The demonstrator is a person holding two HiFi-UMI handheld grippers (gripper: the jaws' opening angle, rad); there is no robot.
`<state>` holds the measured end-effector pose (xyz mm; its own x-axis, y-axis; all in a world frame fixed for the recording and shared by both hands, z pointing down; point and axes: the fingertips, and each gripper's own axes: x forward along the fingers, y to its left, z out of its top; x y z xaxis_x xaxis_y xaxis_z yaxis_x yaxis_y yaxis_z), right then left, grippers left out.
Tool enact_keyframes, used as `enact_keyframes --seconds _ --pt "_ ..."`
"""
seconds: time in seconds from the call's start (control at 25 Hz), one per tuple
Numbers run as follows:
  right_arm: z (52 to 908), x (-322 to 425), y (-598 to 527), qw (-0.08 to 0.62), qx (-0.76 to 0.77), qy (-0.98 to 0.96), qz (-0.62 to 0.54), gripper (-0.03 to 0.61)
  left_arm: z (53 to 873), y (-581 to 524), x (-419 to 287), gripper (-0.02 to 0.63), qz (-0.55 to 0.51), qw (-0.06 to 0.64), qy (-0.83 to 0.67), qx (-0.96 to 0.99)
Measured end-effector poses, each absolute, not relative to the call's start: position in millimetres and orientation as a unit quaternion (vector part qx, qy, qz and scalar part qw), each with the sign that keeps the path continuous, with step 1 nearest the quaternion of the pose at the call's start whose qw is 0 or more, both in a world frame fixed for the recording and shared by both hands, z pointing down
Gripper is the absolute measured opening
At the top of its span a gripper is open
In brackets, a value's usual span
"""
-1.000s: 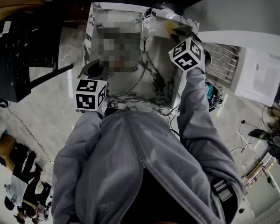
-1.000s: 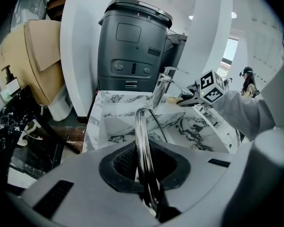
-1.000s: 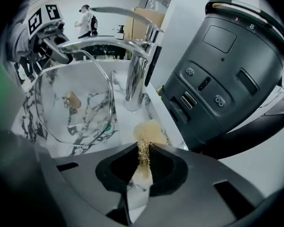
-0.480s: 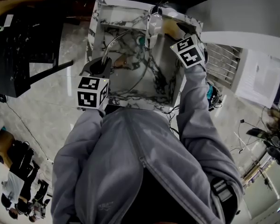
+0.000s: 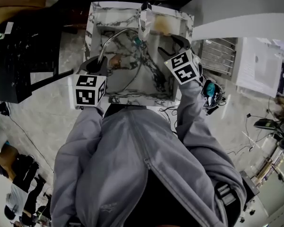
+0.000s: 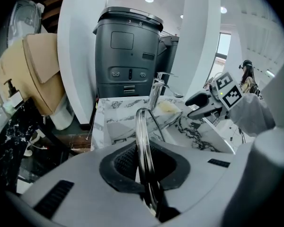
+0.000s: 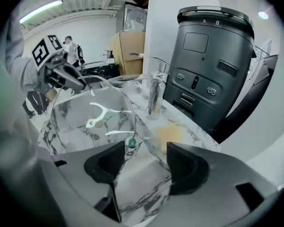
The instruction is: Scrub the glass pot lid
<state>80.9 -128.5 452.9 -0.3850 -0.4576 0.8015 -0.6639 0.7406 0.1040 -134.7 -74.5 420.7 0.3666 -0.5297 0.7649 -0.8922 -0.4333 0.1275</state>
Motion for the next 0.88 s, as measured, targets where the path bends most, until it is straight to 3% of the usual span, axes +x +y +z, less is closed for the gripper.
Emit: enact_keyframes --seconds 0.28,0.52,0.88 --pt "447.5 -5.4 -38.3 0.375 0.268 -0.875 0.146 0.252 399.3 -69.1 -151.4 0.038 0.321 0.258 -0.495 0.765" --pt "424.8 -118.1 37.4 0.272 0.193 -0.923 0.193 0.252 391.7 -64.0 -148.0 0.038 0.316 0.265 -0.506 0.757" --pt "443.9 -175.1 72.9 0.256 0.264 -0.913 0.176 0.252 394.4 -59.4 -142.5 0.038 0.332 0.294 -0.498 0.745"
